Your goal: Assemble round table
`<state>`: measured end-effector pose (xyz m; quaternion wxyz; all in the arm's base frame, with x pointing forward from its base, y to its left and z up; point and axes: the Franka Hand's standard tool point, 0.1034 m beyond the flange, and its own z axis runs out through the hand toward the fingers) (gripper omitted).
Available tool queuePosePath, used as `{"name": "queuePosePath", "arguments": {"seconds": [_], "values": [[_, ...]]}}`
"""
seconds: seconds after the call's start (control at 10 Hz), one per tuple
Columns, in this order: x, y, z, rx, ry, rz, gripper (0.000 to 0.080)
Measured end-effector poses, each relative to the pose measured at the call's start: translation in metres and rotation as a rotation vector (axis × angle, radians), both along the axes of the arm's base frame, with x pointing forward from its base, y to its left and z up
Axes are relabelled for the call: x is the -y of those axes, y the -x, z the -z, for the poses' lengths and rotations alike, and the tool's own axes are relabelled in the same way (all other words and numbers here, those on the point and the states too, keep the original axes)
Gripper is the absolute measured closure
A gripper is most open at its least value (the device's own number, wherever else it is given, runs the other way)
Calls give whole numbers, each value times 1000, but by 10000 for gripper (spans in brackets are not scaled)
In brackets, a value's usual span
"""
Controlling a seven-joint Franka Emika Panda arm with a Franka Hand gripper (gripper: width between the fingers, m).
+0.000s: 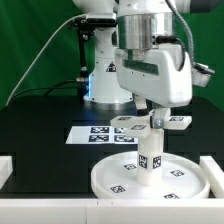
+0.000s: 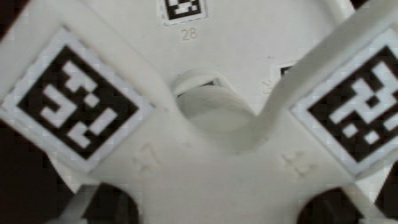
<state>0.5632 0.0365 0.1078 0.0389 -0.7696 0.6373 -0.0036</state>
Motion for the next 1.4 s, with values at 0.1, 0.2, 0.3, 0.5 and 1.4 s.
{"name": "queuePosePath", "arguments": {"seconds": [0.1, 0.2, 0.3, 0.5, 1.4], "values": [[0, 0, 0, -2, -1, 23, 361], [0, 0, 0, -2, -1, 20, 360], [0, 0, -1, 1, 2, -23, 360], [0, -1, -13, -5, -11, -124, 162], [-3, -3, -31, 89, 37, -1175, 151]]}}
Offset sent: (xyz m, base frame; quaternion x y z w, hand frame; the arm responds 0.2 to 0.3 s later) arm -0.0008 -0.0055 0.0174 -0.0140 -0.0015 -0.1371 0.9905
